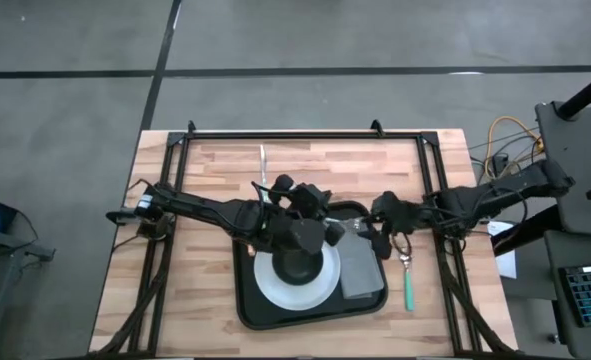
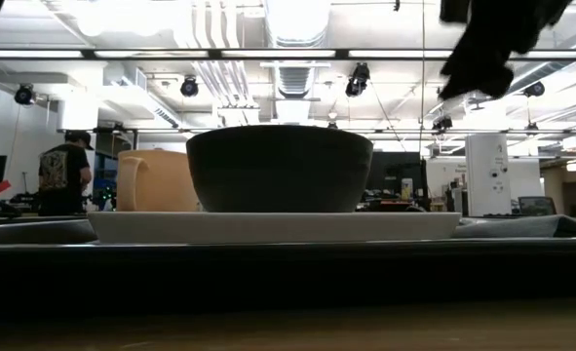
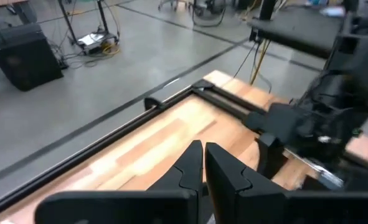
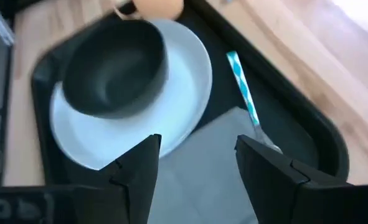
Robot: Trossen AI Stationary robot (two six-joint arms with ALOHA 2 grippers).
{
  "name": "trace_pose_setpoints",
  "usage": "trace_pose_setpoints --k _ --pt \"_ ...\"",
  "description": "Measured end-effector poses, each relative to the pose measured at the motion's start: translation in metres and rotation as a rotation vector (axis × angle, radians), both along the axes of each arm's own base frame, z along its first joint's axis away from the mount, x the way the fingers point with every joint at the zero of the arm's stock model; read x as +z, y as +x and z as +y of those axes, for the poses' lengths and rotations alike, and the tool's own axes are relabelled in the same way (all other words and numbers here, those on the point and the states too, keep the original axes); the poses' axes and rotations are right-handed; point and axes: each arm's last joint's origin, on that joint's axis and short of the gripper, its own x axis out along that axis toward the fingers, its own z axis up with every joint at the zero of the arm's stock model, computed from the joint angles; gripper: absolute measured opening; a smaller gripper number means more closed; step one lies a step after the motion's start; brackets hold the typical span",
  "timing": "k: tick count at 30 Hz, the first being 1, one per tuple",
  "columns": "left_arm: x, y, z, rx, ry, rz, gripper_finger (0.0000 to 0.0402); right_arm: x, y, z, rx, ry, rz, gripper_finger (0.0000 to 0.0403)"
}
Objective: Set up tray
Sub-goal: Put the blue fork on top of the gray napkin
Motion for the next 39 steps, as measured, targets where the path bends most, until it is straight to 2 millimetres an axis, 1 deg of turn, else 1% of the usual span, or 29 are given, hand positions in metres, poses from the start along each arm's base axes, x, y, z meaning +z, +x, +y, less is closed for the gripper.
trace_pose_setpoints --k 3,7,10,14,16,19,21,24,28,31,39 --pt "-0.001 -0.006 -0.002 -0.006 0.011 0.047 0.0003 -0.017 0.002 -0.011 -0.017 -0.023 0.053 0.0201" --pt "-0.003 -0.014 -0.007 -0.023 0.019 0.102 0.0024 -0.036 0.003 -0.016 0.021 -0.056 0.097 0.0201" --pt "-0.004 -0.019 -0.012 -0.056 0.018 0.147 0.0044 -0.041 0.007 -0.016 0.087 -0.062 0.076 0.0201" --pt "-0.003 -0.027 -0.021 -0.077 0.014 0.16 0.0064 -0.046 0.013 -0.015 0.101 -0.204 0.119 0.0201" --pt "-0.003 -0.031 -0.024 -0.088 0.017 0.173 0.0068 -0.046 0.02 -0.012 0.095 -0.235 0.127 0.0201" --pt "-0.002 -0.036 -0.028 -0.104 0.017 0.196 0.007 -0.053 0.029 0.002 0.141 -0.252 0.181 0.0201" --pt "-0.001 -0.041 -0.028 -0.095 0.002 0.194 0.007 -0.059 0.032 0.012 0.112 -0.306 0.236 0.0201" --pt "0.0 -0.051 -0.026 -0.066 -0.023 0.213 0.007 -0.074 0.03 0.02 0.035 -0.434 0.349 0.0201" --pt "-0.002 -0.059 -0.023 -0.029 -0.042 0.242 0.007 -0.085 0.035 0.032 0.019 -0.481 0.33 0.0201" --pt "-0.002 -0.061 -0.022 -0.024 -0.043 0.25 0.007 -0.095 0.036 0.034 0.022 -0.523 0.365 0.0201" --pt "-0.001 -0.063 -0.022 -0.025 -0.043 0.249 0.0071 -0.106 0.038 0.034 0.016 -0.558 0.392 0.0201"
